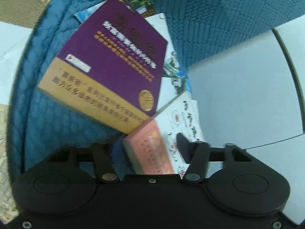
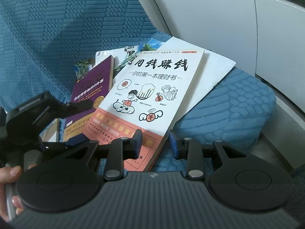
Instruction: Organize objects
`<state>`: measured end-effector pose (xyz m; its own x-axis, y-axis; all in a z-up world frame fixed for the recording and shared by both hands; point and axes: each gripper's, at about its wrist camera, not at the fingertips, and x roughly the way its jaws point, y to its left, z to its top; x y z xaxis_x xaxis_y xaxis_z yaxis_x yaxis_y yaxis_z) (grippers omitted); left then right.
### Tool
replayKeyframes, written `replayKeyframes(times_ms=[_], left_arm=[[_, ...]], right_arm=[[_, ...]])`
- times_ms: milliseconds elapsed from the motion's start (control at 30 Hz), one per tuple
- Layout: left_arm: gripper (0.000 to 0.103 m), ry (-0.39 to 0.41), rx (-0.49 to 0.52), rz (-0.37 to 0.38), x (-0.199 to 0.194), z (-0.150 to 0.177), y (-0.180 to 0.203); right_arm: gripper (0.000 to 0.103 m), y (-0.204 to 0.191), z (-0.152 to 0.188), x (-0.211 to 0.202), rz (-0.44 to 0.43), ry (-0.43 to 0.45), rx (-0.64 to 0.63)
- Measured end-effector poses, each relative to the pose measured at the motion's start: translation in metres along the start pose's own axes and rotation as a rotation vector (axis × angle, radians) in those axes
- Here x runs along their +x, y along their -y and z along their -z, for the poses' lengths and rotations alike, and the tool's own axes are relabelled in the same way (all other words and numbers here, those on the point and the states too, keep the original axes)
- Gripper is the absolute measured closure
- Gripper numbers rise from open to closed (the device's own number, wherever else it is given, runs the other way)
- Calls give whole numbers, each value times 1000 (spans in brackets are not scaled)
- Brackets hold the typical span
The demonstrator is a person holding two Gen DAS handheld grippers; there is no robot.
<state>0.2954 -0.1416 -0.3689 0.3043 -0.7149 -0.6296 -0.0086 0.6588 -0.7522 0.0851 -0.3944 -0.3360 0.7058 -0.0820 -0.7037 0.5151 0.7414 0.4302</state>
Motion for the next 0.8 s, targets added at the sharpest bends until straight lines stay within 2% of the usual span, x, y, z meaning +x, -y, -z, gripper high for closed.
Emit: replayKeyframes(times_ms=[33, 333, 433, 533, 567, 633, 700, 800], left_arm=[[79, -2, -2, -24, 0, 1, -1], [86, 47, -22, 3, -15, 14, 7], [87, 50, -39, 12, -25, 27, 13], [89, 61, -65, 10, -34, 38, 16], [89, 63, -75, 7, -35, 42, 18], [89, 61, -87, -6, -37, 45, 24], [90, 66, -105, 2, -42, 47, 29], [91, 69, -126, 19, -46, 49, 35]], right_arm=[[69, 0, 1, 0, 2, 1, 0], [68, 1, 3, -14, -19, 5, 43], [67, 11, 4, -35, -60, 30, 113], [66, 20, 9, -52, -138, 25, 222], [63, 21, 12, -55, -170, 13, 260], [36, 22, 18, -55, -241, -36, 333], [28, 21, 25, -55, -300, -48, 411], [27, 27, 35, -40, -392, -92, 599]])
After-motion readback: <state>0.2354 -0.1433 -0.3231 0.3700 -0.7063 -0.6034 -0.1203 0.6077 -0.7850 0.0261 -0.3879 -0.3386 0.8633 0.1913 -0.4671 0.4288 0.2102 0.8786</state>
